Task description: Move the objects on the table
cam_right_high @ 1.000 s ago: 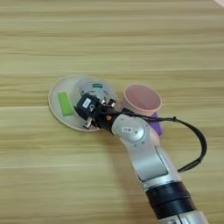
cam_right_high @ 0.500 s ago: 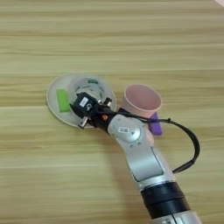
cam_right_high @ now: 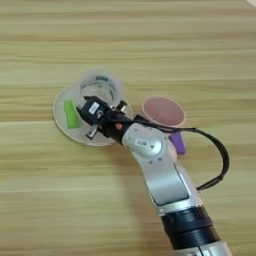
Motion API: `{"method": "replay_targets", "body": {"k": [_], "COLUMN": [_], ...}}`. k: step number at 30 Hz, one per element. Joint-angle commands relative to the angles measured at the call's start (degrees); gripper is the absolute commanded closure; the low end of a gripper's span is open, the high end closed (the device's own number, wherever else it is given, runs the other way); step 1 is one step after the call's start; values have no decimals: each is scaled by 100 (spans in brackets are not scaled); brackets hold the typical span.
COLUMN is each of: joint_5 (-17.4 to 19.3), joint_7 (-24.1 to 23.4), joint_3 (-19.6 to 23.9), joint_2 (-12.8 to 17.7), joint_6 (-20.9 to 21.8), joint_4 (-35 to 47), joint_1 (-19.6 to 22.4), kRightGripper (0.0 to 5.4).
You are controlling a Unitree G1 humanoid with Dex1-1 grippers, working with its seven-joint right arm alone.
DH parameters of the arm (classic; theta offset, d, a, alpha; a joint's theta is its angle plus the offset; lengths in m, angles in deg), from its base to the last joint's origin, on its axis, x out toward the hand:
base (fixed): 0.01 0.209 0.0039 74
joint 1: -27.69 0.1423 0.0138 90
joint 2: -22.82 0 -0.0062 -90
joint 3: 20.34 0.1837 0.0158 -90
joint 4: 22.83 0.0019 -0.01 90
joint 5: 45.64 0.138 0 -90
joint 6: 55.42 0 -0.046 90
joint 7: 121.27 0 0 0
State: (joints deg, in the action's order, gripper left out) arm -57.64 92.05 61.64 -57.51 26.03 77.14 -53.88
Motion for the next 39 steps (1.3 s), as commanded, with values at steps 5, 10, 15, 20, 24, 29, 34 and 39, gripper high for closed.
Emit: {"method": "replay_targets", "body": {"k": [5, 10, 15, 20, 24, 29, 34, 39], "joint_5": [141, 130, 92, 62, 60, -2, -48, -75], "joint_7": [47, 96, 139, 158, 148, 162, 163, 168], "joint_3": [-74, -264, -618, -963, -1224, -1539, -1705, -1811], "joint_2": [-115, -241, -418, -545, -664, -786, -811, -818], "joint_6": [-210, -361, -473, -492, -447, -432, -421, -397], "joint_4": [1041, 1336, 1585, 1607, 1578, 1595, 1578, 1525], "joint_1": [275, 196, 82, -53, -212, -302, -381, -458], "kRightGripper": [406, 407, 407, 407, 407, 408, 408, 408]}}
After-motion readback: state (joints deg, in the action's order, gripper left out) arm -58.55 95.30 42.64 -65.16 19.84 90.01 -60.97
